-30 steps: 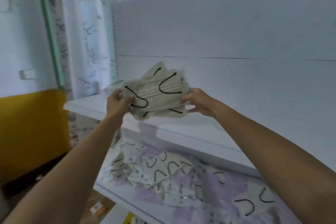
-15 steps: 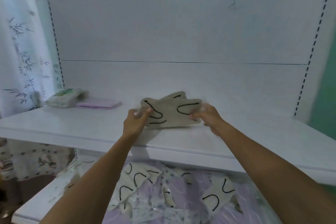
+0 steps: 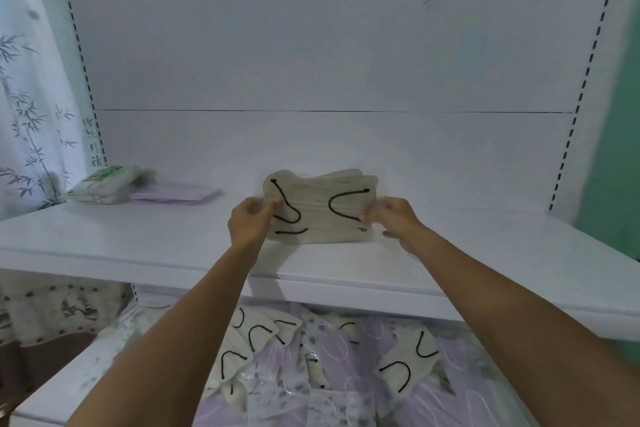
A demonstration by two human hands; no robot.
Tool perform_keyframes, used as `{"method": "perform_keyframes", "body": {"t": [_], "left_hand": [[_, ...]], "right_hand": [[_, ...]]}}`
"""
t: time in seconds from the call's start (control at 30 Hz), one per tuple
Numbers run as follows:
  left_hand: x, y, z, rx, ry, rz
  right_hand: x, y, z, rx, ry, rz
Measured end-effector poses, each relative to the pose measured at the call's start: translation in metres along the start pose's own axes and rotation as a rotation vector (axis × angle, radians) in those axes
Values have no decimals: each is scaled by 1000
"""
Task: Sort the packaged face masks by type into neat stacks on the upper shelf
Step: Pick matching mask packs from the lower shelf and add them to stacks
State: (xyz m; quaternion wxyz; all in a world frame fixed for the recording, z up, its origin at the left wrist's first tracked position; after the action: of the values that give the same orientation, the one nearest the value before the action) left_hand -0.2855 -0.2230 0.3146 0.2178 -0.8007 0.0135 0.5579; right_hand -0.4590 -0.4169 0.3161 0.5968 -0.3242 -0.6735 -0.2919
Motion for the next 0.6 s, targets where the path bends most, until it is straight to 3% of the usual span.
{"method": "perform_keyframes", "body": {"t": [0.2, 0.43, 0.6], "left_hand": [[4, 8, 4, 93, -39, -61], [-8, 14, 4, 43, -77, -72], [7, 19, 3, 163, -19, -233]], "right_hand": [[-8, 0, -4, 91, -41, 109], [-9, -6, -6, -77, -69, 28], [-12, -2, 1, 66, -80, 220]]}}
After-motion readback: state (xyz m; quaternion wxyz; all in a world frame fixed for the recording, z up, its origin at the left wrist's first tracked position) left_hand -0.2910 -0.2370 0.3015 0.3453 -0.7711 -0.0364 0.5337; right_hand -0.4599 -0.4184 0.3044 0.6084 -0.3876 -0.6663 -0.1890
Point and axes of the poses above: each hand's wrist, its own z-axis away from the middle knuckle, its own y-axis out of the palm, x = y × z, the point moved 5 cm from there along -z, towards the middle knuckle, and after that the axes turned 13 degrees about -z, right-handed, at the moved point
